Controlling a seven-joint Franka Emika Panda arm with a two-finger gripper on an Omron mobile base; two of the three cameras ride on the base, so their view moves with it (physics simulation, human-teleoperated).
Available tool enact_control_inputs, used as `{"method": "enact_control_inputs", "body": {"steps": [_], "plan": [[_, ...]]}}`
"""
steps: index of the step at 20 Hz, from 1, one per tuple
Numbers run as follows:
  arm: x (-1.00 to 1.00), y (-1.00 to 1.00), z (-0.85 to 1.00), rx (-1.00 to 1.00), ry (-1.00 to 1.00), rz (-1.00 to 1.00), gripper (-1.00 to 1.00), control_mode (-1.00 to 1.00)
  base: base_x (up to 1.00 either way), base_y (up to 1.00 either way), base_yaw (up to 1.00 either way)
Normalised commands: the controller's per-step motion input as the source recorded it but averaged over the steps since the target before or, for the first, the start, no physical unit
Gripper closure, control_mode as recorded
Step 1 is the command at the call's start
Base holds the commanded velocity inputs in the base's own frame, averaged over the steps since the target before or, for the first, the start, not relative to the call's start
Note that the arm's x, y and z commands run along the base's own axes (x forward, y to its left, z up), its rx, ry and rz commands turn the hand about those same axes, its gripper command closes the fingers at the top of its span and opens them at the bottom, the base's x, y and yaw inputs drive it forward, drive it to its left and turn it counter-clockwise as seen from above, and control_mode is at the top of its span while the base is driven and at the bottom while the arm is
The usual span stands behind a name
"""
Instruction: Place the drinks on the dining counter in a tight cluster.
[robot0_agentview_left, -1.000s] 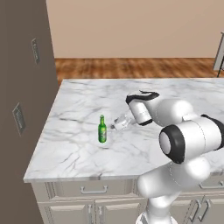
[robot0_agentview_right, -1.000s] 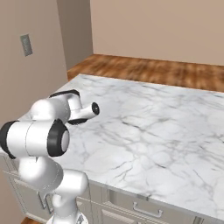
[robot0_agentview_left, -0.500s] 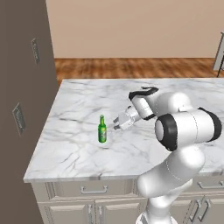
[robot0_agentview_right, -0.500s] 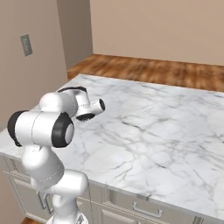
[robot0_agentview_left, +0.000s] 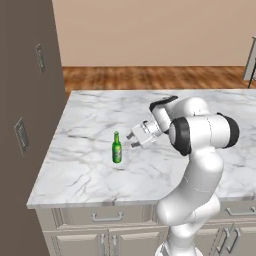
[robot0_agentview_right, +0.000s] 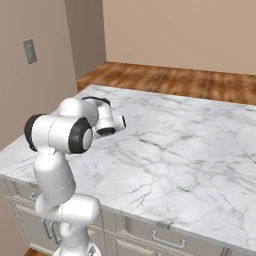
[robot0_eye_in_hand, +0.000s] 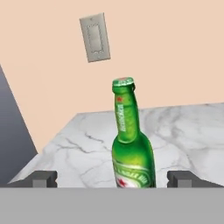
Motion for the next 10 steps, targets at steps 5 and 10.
{"method": "enact_control_inputs", "body": {"steps": [5,10], "plan": [[0.05,0.09,0.00,0.00,0.00,-0.01,-1.00,-1.00,0.00,0.00,0.00],[0.17,0.04,-0.08,0.00,0.00,0.00,-1.00,-1.00,0.00,0.00,0.00]]}}
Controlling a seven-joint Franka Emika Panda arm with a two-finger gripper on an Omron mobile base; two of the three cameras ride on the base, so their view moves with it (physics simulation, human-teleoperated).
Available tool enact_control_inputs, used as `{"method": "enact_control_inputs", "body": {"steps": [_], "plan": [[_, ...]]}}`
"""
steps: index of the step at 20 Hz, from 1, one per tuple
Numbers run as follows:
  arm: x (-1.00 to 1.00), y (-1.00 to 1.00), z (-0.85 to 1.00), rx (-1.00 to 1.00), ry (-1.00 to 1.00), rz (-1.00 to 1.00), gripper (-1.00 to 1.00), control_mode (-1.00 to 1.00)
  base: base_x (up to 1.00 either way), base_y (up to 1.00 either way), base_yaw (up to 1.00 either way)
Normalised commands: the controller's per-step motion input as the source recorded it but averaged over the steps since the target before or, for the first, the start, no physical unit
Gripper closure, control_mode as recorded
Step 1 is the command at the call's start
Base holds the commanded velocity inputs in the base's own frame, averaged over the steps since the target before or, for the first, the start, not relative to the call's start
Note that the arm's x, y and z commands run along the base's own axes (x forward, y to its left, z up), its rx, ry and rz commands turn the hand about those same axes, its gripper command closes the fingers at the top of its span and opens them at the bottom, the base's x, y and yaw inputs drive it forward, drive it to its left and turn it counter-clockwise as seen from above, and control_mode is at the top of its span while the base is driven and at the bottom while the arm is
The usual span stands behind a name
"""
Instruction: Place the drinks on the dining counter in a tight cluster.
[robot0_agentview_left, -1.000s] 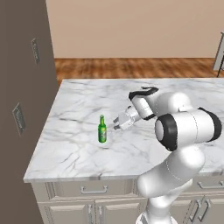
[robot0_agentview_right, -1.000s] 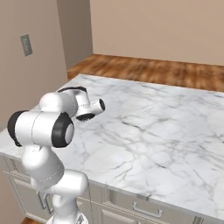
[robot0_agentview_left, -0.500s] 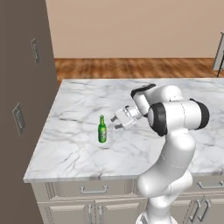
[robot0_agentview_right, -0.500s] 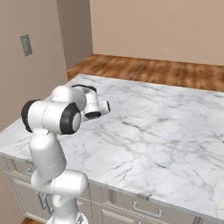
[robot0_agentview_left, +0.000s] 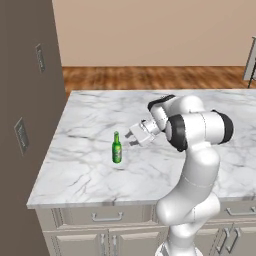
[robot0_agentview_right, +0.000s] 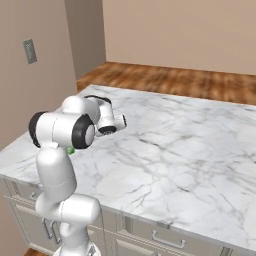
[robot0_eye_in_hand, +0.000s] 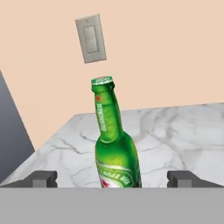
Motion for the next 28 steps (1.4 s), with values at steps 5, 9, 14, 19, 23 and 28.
{"method": "enact_control_inputs", "body": {"steps": [5,9,14,19,23,28], "plan": [[0.08,0.02,-0.12,0.00,0.00,0.00,-1.00,-1.00,0.00,0.00,0.00],[0.00,0.12,-0.12,0.00,0.00,0.00,-1.00,-1.00,0.00,0.00,0.00],[0.00,0.17,-0.08,0.00,0.00,0.00,-1.00,-1.00,0.00,0.00,0.00],[0.00,0.16,-0.05,0.00,0.00,0.00,-1.00,-1.00,0.00,0.00,0.00],[0.00,0.17,-0.04,0.00,0.00,0.00,-1.00,-1.00,0.00,0.00,0.00],[0.00,0.17,-0.03,0.00,0.00,0.00,-1.00,-1.00,0.00,0.00,0.00]]}}
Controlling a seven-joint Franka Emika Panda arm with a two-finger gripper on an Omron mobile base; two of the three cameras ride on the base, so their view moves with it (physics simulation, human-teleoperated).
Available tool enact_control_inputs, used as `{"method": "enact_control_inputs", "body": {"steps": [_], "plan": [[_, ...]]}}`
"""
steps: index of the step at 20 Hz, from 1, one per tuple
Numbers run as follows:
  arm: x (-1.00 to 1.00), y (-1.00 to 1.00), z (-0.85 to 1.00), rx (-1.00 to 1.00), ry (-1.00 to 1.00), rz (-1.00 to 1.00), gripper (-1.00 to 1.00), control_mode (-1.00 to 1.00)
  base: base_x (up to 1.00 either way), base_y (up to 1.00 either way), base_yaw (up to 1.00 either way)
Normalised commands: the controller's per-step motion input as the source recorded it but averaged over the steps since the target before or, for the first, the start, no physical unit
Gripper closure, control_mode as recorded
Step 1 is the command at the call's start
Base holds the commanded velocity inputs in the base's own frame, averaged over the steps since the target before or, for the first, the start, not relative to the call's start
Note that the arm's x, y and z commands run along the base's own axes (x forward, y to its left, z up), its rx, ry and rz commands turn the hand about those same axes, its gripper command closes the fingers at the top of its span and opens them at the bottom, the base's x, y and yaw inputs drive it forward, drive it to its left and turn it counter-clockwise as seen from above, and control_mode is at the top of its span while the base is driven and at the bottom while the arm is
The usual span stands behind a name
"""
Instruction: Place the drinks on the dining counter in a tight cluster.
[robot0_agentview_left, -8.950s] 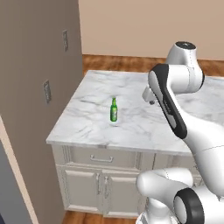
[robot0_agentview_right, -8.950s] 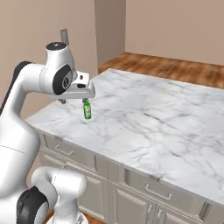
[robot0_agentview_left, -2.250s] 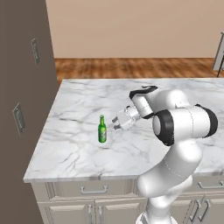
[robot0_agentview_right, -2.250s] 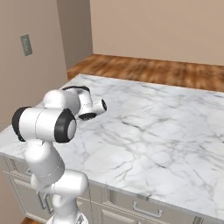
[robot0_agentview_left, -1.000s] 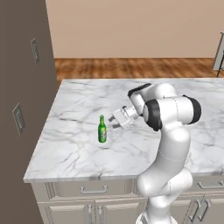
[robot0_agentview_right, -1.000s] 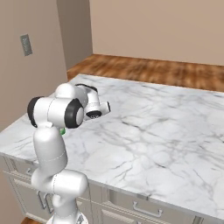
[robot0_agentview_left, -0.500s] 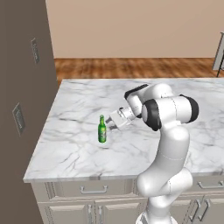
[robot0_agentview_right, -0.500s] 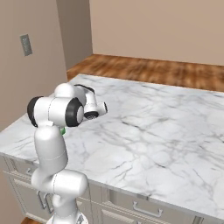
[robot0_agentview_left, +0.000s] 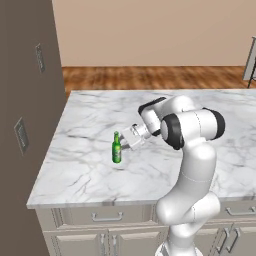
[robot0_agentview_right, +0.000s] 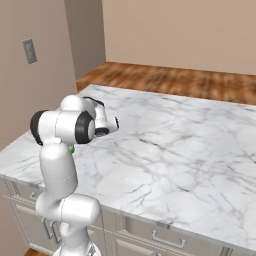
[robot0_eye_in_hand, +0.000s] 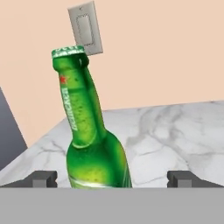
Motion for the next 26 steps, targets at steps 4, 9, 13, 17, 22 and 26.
{"method": "enact_control_inputs", "body": {"steps": [4,9,13,17,22,26], "plan": [[0.00,0.15,-0.04,0.00,0.00,0.00,-1.00,-1.00,0.00,0.00,0.00],[0.00,0.15,-0.01,0.00,0.01,0.00,-1.00,-1.00,0.00,0.00,0.00],[0.00,0.08,-0.01,0.00,0.00,0.00,-1.00,-1.00,0.00,0.00,0.00],[0.00,0.00,0.00,0.00,0.00,0.00,-1.00,-1.00,0.00,0.00,0.00],[0.00,0.00,0.00,0.00,0.00,0.00,1.00,-1.00,0.00,0.00,0.00],[0.00,0.00,0.00,0.00,0.00,0.00,1.00,-1.00,0.00,0.00,0.00]]}}
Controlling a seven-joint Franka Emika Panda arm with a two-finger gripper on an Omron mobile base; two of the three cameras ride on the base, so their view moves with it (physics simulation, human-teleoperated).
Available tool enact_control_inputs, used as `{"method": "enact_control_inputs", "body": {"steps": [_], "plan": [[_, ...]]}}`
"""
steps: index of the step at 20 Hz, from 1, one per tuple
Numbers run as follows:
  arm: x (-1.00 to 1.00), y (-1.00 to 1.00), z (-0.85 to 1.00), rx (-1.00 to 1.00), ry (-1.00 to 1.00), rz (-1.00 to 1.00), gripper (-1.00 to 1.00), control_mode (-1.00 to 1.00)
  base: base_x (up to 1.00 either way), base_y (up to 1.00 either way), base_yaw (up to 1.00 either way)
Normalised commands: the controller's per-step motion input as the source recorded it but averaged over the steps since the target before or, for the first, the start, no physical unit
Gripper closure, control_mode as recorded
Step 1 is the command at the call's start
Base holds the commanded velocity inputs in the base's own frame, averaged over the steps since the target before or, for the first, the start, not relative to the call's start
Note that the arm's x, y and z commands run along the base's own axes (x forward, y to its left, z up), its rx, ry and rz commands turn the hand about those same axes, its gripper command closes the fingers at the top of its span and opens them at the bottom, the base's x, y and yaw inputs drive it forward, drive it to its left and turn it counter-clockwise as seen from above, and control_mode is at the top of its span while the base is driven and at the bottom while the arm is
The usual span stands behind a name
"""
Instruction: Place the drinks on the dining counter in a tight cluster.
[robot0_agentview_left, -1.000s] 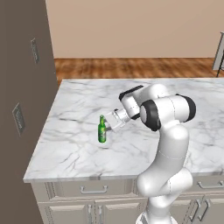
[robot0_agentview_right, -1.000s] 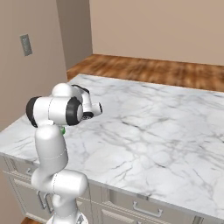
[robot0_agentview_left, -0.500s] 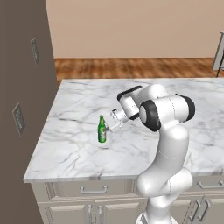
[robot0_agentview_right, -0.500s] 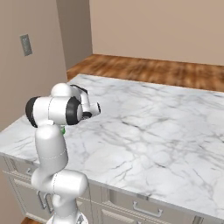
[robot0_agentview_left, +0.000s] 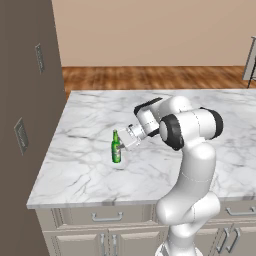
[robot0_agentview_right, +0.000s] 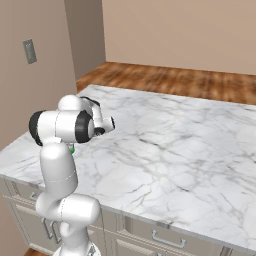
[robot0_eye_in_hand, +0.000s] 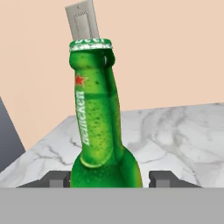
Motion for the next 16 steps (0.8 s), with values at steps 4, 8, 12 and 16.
{"method": "enact_control_inputs", "body": {"steps": [4,8,12,16], "plan": [[0.00,0.00,0.00,0.00,0.00,0.00,1.00,-1.00,0.00,0.00,0.00],[-0.04,-0.12,0.14,0.00,0.00,-0.04,1.00,-1.00,0.00,0.00,0.00],[-0.27,-0.30,0.58,0.00,0.00,-0.08,1.00,-1.00,0.00,0.00,0.00],[-0.39,-0.26,0.81,0.00,-0.01,-0.10,1.00,-1.00,0.00,0.00,0.00]]}}
